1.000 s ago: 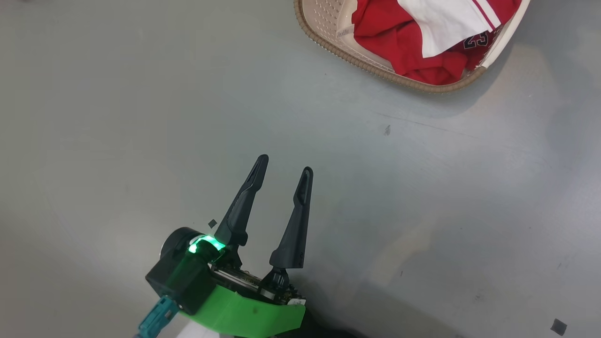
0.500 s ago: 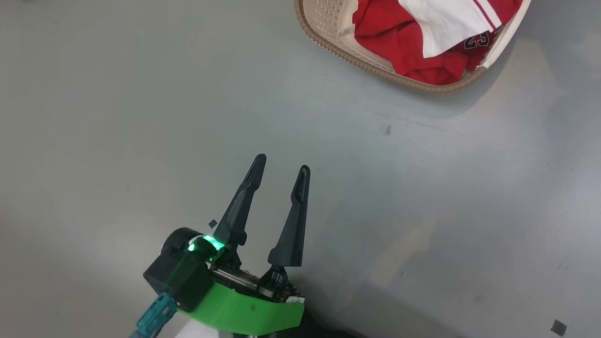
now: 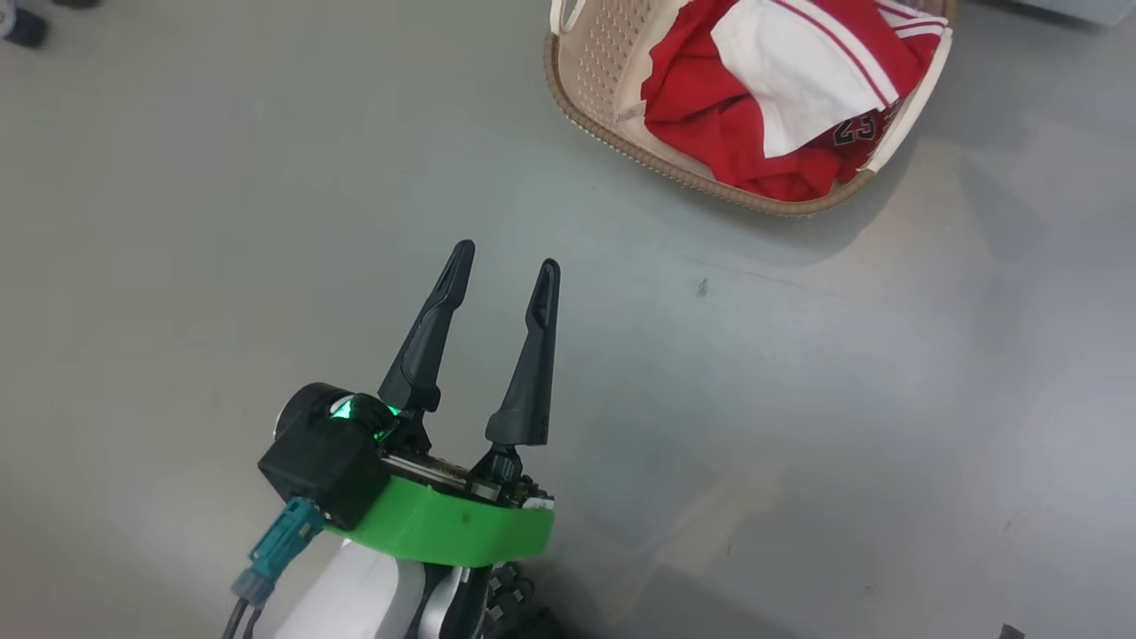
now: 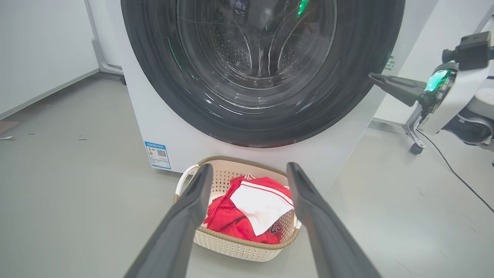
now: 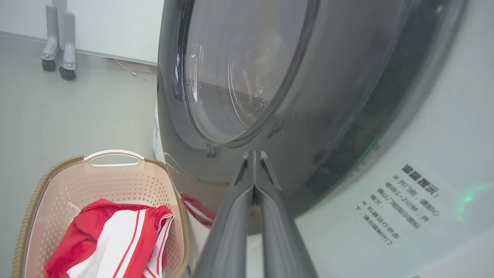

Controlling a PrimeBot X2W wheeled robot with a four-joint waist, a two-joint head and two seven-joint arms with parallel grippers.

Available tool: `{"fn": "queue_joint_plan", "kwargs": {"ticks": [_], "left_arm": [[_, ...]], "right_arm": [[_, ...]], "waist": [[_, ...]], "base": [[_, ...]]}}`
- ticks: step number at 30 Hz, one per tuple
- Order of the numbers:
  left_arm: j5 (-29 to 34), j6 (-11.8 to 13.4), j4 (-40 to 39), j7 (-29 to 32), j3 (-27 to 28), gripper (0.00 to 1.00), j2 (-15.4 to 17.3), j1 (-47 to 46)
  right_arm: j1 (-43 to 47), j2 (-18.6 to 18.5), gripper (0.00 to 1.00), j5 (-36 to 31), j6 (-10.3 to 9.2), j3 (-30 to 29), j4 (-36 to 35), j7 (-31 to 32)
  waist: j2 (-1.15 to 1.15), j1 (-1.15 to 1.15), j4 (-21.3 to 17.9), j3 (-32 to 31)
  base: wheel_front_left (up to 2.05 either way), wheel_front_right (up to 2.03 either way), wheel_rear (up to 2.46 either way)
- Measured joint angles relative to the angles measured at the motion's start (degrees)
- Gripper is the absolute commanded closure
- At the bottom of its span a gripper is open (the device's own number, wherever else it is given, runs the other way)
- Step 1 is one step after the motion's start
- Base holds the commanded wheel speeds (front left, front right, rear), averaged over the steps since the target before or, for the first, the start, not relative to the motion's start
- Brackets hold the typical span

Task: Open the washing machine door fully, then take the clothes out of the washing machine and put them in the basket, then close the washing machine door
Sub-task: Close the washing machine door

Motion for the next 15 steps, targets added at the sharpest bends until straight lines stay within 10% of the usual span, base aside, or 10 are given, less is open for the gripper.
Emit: {"fn": "queue_joint_plan", "kwargs": {"ticks": [15], "left_arm": [[4.0, 0.0, 8.9, 0.0, 4.1, 0.0, 0.0, -1.1]], "right_arm": [[14.0, 7.1, 1.0, 7.0, -3.56, -2.2, 2.0, -0.9]], "waist": [[0.0, 0.0, -8.6, -9.9]], "base": [[0.0, 0.0, 0.0]]}}
